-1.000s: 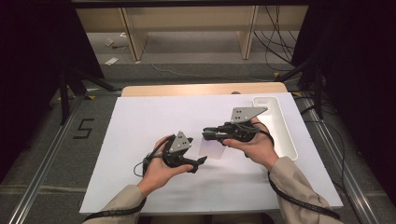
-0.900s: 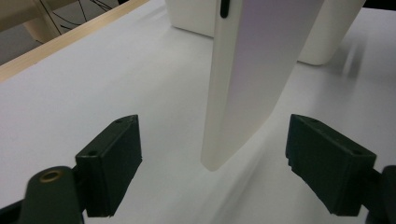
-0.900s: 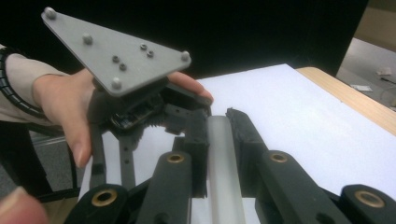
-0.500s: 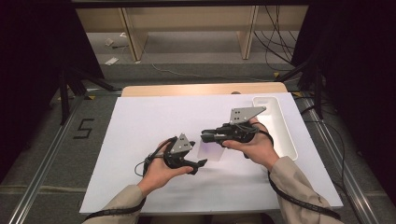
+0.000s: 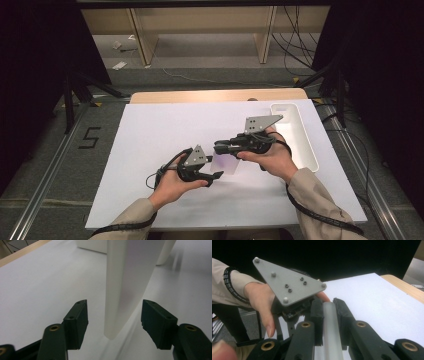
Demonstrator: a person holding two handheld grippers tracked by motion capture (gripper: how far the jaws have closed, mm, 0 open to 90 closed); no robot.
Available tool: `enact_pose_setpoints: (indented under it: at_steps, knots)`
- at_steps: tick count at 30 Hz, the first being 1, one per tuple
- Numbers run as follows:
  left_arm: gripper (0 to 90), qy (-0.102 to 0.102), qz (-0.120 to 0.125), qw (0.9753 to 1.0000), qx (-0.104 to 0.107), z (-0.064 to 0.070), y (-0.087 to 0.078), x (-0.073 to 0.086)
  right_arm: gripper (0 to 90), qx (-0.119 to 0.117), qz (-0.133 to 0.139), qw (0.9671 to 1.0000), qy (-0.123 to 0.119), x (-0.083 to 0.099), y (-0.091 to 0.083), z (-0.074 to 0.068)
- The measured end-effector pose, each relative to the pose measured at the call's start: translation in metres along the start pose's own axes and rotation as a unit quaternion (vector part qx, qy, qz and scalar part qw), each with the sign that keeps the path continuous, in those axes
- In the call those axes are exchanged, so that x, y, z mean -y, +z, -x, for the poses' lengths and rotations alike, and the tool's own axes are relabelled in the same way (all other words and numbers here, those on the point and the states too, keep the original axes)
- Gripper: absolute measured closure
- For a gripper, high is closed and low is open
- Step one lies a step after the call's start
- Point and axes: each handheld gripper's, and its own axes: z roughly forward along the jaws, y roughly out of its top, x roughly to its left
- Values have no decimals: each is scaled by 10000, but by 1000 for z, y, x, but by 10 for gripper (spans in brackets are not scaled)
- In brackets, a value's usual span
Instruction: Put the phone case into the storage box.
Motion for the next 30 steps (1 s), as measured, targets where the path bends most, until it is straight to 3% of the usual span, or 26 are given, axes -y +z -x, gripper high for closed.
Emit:
enact_pose_setpoints:
  at_steps: [19, 24, 25, 28, 30]
  knots:
    - [657, 310, 48, 9989, 346, 0, -3, -1, 795, -270, 108, 9996, -14, -2, 0, -1]
    - [774, 324, 13, 9980, 536, -1, -7, -3, 669, -297, 189, 9993, -112, -2, -1, 0]
    - [801, 316, -1, 9982, 503, -1, -8, -3, 602, -270, 206, 9993, -129, -2, -1, 0]
    - [804, 281, -8, 9985, 467, -1, -9, -4, 549, -189, 251, 9993, -203, -2, -2, 1]
    - [805, 272, -27, 9987, 422, -1, -10, -6, 458, -14, 317, 9993, -216, -2, -2, 1]
